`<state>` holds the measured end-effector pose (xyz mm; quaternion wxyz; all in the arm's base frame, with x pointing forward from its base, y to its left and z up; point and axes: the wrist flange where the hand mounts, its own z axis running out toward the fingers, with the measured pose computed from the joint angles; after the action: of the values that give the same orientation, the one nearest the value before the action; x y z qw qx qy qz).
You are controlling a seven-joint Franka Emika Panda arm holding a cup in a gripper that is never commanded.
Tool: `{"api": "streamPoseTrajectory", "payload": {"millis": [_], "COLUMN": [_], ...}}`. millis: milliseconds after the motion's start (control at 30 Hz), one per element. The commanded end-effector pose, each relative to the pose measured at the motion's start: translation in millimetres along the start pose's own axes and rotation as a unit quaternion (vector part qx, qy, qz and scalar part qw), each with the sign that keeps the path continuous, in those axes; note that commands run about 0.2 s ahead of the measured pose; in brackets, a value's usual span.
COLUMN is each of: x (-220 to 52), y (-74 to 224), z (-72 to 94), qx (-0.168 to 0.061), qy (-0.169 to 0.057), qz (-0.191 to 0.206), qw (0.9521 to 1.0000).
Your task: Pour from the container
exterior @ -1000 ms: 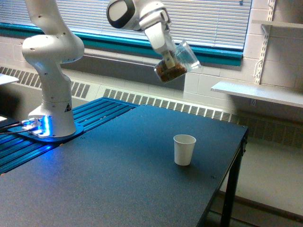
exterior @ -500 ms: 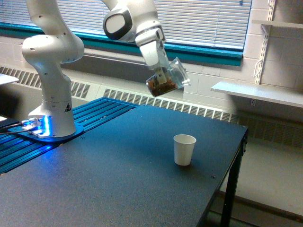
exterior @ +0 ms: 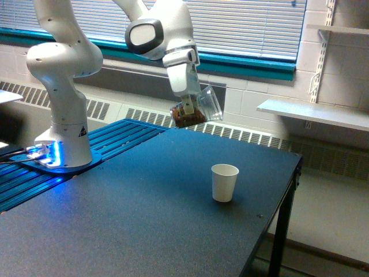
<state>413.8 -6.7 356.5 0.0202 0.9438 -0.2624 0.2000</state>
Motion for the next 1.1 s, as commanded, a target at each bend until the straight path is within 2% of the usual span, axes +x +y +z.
{"api": "streamPoseTrajectory", "payload": {"millis": [33,600,1100], "x": [-1,-18,-26], "y": [-2,-22,-45], "z": [6.2,31.5,45.1], "qx": [-0.016,-0.057,-0.087], "qy": [-0.001,-0.03,-0.051], "qz": [0.059,0.056,0.051], "qw": [0.9981,0.9963,0.9937]}}
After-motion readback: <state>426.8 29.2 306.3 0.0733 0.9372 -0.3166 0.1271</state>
